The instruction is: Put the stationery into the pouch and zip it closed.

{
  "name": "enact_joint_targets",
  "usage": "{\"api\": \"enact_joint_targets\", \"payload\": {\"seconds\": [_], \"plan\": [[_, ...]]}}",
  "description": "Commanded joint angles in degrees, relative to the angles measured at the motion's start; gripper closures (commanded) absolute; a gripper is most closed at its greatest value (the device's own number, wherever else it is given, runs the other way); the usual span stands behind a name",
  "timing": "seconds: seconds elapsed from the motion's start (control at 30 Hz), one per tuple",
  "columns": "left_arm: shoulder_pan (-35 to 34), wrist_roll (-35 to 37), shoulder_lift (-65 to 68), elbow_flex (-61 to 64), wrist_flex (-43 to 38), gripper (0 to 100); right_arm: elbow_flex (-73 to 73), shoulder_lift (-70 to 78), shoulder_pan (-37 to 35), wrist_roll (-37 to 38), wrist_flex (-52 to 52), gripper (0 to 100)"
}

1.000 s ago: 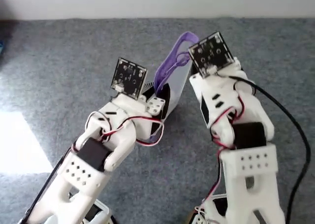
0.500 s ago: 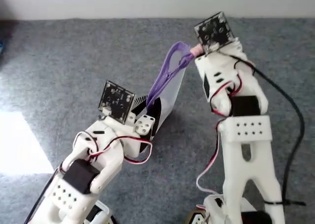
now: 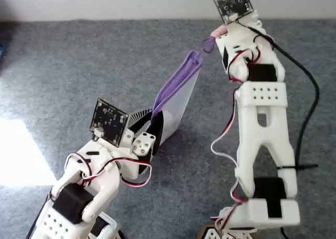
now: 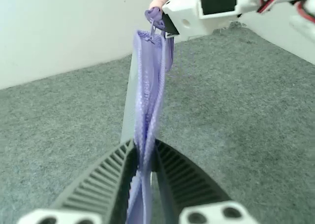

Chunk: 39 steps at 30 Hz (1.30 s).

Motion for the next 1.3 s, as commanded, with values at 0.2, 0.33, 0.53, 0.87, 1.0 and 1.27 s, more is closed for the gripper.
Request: {"api": "enact_joint_targets", "payload": {"seconds": [0.2,0.33,0.53,0.87,1.0,1.27], "plan": [[-0.4,-0.5,-5.6,-0.6,4.5,99,-12.8,8.7,6.1,2.8,-1.5,99.1],[-0.4,-0.7,-5.5,-0.6,4.2,99,-12.9,7.9,5.1,2.9,-1.4,99.1],[-6.6,-0.4,-5.6,-0.6,4.3,95,-12.8,7.2,5.3,2.6,4.5,99.1],[-24.2,3.3,-5.6,-0.6,7.7,74,-12.7,3.1,4.7,2.5,19.8,99.1],[-30.2,3.3,-5.6,-0.6,12.7,74,-12.7,-2.2,4.2,1.8,32.8,99.1],[-38.6,3.3,-5.6,0.7,14.7,74,-12.7,-11.6,3.2,-3.8,53.1,99.1]]}}
